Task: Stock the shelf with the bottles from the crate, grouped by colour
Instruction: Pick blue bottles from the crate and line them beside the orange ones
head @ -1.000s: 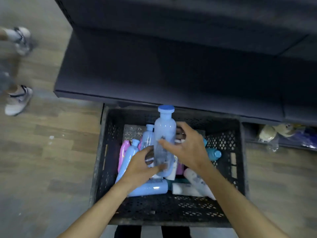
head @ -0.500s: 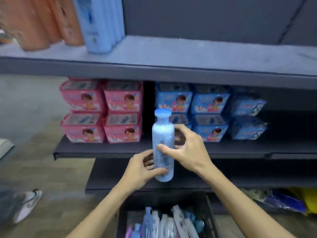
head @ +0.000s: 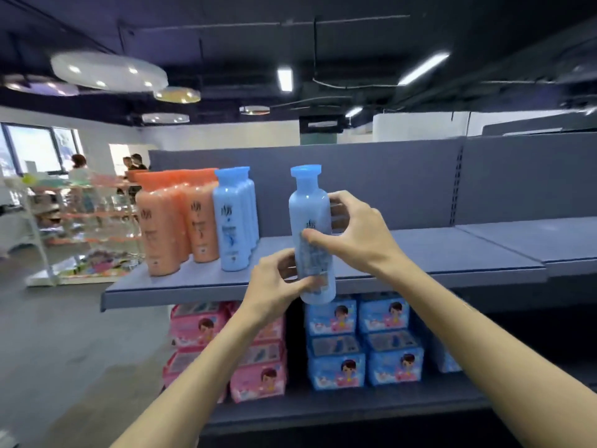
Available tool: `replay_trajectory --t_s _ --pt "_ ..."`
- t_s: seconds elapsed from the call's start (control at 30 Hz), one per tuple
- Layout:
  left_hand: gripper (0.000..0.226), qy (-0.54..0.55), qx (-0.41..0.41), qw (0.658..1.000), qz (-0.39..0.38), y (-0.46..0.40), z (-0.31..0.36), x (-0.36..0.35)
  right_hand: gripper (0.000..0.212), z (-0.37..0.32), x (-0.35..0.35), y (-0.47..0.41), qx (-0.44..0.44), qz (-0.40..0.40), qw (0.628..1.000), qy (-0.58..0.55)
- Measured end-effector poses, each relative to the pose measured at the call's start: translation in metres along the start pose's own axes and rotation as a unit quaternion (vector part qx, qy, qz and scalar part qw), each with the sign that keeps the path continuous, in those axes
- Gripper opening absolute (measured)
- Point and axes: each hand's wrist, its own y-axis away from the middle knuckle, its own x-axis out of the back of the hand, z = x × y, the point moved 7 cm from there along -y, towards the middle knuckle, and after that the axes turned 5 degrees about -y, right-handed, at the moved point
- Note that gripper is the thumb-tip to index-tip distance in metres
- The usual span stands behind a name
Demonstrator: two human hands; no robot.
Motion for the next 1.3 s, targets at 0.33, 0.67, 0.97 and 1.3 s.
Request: replay_trajectory --t_s 0.33,0.67,0.97,1.3 --pt "0.032 -0.181 0.047 0.951 0.246 -0.017 0.024 -0.002 0.068 -0.022 -0.012 -0.025 -0.010 0.139 0.967 0.211" --pt "0.043 -0.030 0.028 0.996 -0.084 -0.039 -0.008 0.021 0.056 0.014 -0.007 -0.054 -0.043 -0.006 0.998 -0.043" --pt "0.052 -0.194 0.064 0.962 0.182 -0.044 -0.019 0.030 0.054 0.016 -0.030 -0.070 -0.051 0.000 0.998 -0.028" --pt "0.050 -0.179 0.117 0.964 0.158 -0.056 -0.061 0.029 0.063 0.037 -0.063 -0.086 -0.021 -0.076 0.997 0.021"
